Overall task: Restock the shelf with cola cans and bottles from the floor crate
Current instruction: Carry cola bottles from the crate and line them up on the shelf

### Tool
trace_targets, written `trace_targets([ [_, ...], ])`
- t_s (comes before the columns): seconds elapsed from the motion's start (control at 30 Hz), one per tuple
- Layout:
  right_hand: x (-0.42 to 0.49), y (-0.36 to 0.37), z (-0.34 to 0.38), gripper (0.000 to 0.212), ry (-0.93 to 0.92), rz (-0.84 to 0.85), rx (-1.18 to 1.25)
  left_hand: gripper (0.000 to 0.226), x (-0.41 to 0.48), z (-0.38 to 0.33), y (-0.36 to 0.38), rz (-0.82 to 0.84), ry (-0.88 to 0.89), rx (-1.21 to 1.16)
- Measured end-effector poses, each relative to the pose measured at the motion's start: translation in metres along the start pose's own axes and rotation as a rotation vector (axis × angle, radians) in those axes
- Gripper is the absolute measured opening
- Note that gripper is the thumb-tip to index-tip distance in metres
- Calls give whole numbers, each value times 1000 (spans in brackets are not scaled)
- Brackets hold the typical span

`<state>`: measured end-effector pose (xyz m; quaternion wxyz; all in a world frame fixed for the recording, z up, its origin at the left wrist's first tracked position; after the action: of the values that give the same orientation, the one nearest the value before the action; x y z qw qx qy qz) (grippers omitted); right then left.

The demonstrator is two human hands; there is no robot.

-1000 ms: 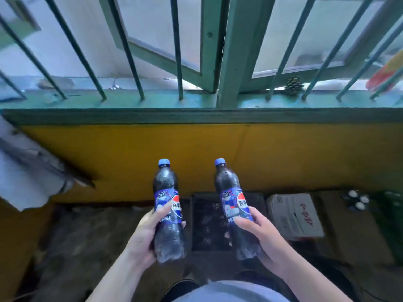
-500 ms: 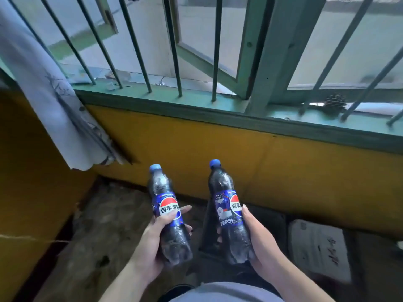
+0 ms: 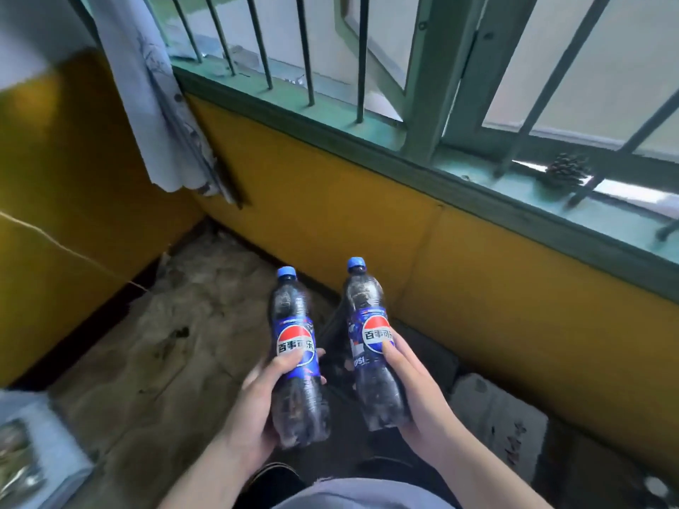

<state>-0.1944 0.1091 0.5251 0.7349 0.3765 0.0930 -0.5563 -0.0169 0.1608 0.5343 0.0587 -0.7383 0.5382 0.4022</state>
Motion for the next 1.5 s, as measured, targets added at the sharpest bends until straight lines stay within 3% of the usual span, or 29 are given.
trace_targets([
  [0.2, -8, 40, -24, 46, 42, 170, -166, 47, -61, 8, -35, -207, 97, -74],
  [0.43, -41, 127, -67, 40, 107, 475, -291, 37, -138, 21, -91, -398, 280, -263],
  [0.53, -66, 166, -102, 51, 138, 620, -376, 66, -176, 40, -131, -416, 305, -352],
  [0.63, -96, 203, -133, 39, 98, 716, -488, 88, -224, 56, -173, -456, 382, -406],
  [0.87, -174, 280, -206, 49, 125, 937, -606, 46, -351, 75, -248, -737, 716, -297],
  [1.03, -231, 332, -240, 53, 101, 1125, -641, 53, -418, 92, -279, -826, 862, -276],
  [1.13, -260, 360, -256, 51, 87, 1215, -679, 42, -460, 101, -293, -911, 948, -295],
  [1.5, -344, 455, -338, 42, 158, 1561, -770, 22, -574, 145, -350, -1278, 1031, -332],
])
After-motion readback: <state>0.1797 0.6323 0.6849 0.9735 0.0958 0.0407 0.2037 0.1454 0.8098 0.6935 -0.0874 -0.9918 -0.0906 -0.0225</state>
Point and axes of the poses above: each hand's wrist, its own x-axis towards the middle knuckle, its own y-axis out of the palm, z = x × y, the point moved 8 cm from there along x, towards the middle knuckle, and after that the axes turned 1 degree about y, right-handed, at the moved point
